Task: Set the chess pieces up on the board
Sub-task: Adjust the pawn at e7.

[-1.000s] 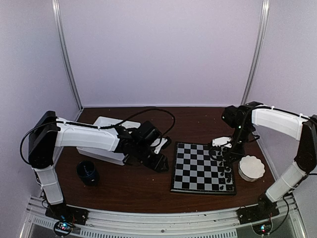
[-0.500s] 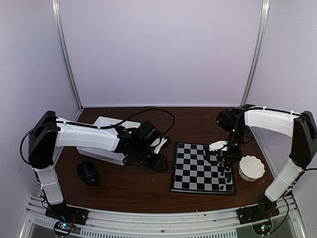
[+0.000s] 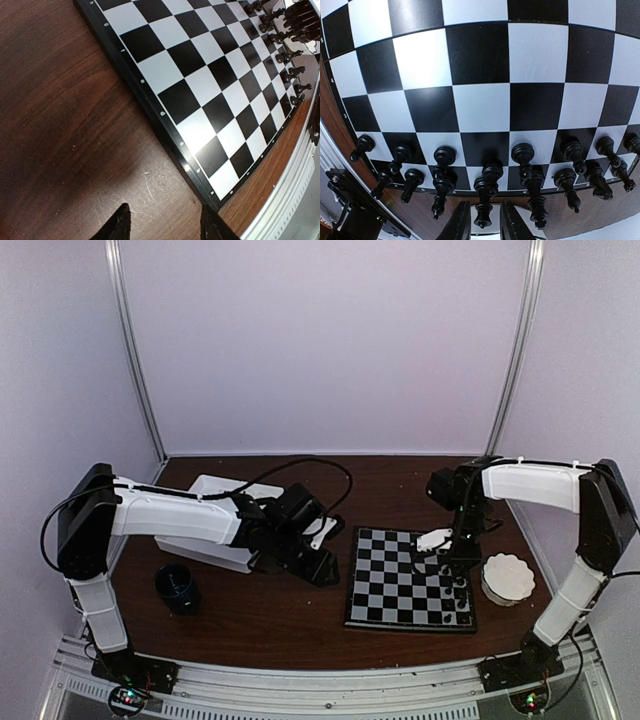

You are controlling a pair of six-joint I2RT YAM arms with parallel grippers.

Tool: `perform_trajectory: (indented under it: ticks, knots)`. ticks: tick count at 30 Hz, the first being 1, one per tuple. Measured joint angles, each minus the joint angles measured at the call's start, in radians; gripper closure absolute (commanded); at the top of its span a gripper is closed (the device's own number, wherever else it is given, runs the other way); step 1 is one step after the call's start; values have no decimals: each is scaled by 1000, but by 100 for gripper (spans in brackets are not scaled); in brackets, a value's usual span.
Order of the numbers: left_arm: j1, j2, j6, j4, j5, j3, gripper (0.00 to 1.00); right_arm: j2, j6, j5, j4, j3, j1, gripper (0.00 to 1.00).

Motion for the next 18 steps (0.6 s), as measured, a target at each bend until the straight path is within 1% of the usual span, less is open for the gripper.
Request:
perform_trajectory:
  ticks: [14,16,18]
  knots:
    - [0,0,0,2,1,-2,52,39,0,40,30,-13,6,78]
    - [0,0,0,2,1,-2,52,40,0,41,34,-15,6,80]
    - [0,0,0,2,1,-2,52,43,0,42,38,-18,7,84]
